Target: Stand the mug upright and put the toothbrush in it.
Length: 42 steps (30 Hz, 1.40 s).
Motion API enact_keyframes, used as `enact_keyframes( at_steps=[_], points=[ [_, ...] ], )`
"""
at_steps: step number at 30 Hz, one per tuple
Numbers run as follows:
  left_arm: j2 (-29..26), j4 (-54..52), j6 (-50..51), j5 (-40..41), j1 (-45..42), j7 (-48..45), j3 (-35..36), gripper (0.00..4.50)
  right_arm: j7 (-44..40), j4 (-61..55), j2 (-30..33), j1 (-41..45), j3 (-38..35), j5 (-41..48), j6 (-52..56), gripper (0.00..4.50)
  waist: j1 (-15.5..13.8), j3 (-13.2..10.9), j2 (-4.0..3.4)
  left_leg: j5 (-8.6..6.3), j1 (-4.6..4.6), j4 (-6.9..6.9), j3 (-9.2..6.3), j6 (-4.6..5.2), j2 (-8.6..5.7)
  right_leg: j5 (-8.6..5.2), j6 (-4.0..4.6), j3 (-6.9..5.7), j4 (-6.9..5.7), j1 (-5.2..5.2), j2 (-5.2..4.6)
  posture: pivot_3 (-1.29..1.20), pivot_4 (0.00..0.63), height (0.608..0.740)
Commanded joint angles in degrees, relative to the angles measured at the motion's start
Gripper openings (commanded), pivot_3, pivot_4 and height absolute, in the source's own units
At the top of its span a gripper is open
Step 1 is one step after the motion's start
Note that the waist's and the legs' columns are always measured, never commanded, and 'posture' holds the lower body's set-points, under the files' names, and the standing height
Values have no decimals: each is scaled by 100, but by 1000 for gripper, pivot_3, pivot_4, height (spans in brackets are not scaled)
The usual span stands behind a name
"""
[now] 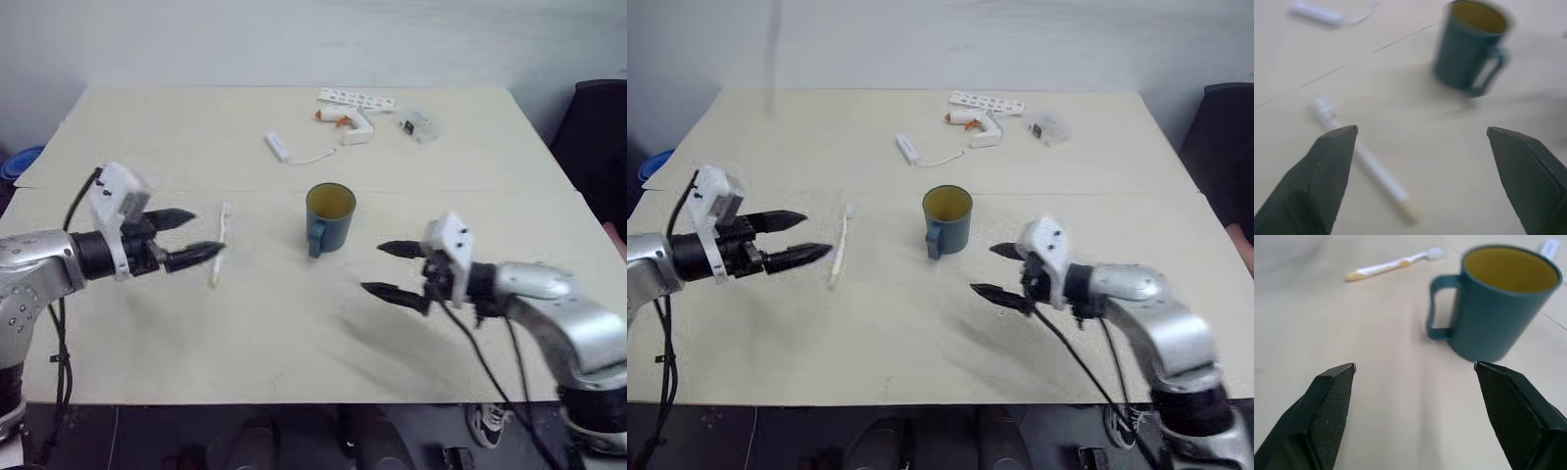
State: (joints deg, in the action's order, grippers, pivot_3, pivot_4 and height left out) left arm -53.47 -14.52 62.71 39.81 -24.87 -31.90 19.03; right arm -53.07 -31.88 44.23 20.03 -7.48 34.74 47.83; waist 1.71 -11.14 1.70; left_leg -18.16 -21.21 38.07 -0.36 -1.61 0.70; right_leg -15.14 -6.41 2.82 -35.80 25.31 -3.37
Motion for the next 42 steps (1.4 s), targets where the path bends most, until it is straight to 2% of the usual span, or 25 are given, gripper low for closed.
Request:
enact_keyframes(
  at_steps=[1, 5, 16, 20, 27, 31, 33, 36, 38, 42],
  points=[
    [360, 456, 983, -305, -714, 987, -199, 4500, -240, -357, 378, 332, -630, 944, 399, 4040, -14, 0, 1, 1, 2, 2, 1, 1, -1, 2, -3, -4, 3, -7, 0, 0, 150, 740],
    [890, 1100, 1391, -586, -1415, 1375, -531, 4500, -285, -371, 643, 498, -685, 1151, 322, 4040, -36, 4, 8, 0, 1, 6, -1, 1, -5, 3, -5, -24, 18, -29, -6, 0, 150, 740],
    [1715, 3939, 667, -1685, -2903, 1151, -1762, 4500, 141, -517, 587, 536, -552, 1314, 134, 4040, -28, 3, 10, 1, -6, 5, 2, -2, -5, 2, -4, -34, 18, -20, -15, 0, 150, 740],
    [1838, 4501, 405, -1965, -3159, 863, -2044, 3677, 291, -487, 622, 508, -552, 1195, -3, 4087, -43, 3, 10, 2, -7, 6, 10, -3, -9, 3, -4, -36, 20, -21, -18, 0, 150, 740],
    [1899, 4748, 345, -2271, -3233, 590, -2151, 1453, 406, -462, 695, 398, -587, 1059, -189, 4087, -48, 4, 10, 2, -7, 6, 12, -3, -8, 3, -4, -35, 17, -21, -19, 0, 150, 740],
    [1919, 4828, 296, -2417, -3237, 560, -2131, 329, 456, -427, 723, 355, -604, 1033, -223, 4087, -44, 4, 9, 2, -6, 6, 11, -3, -7, 3, -4, -35, 16, -22, -19, 0, 150, 740],
    [1937, 4863, 265, -2454, -3257, 634, -2027, 212, 488, -404, 736, 330, -601, 980, -263, 4087, -40, 4, 9, 2, -4, 6, 11, -3, -7, 3, -4, -34, 14, -22, -19, 0, 150, 740],
    [2057, 4719, -137, -2330, -3311, 906, -1455, 212, 734, -331, 661, 296, -711, 1068, -131, 4087, -44, 3, 10, 3, -3, 7, 8, -3, -6, 3, -4, -34, 12, -22, -19, 0, 150, 740],
    [2197, 4429, -320, -2132, -3309, 939, -1090, 212, 839, -305, 652, 229, -823, 1316, 83, 4434, -59, 3, 10, 3, -8, 9, 6, -4, -6, 3, -4, -35, 11, -19, -20, 0, 150, 740],
    [2628, 3460, -1057, -1748, -3140, 866, -527, 212, 961, -512, 775, -58, -951, 1343, 154, 4491, -161, 3, 10, 2, -17, 6, -1, -6, -2, 4, -7, -35, 2, -15, -23, 0, 150, 740]
  ],
)
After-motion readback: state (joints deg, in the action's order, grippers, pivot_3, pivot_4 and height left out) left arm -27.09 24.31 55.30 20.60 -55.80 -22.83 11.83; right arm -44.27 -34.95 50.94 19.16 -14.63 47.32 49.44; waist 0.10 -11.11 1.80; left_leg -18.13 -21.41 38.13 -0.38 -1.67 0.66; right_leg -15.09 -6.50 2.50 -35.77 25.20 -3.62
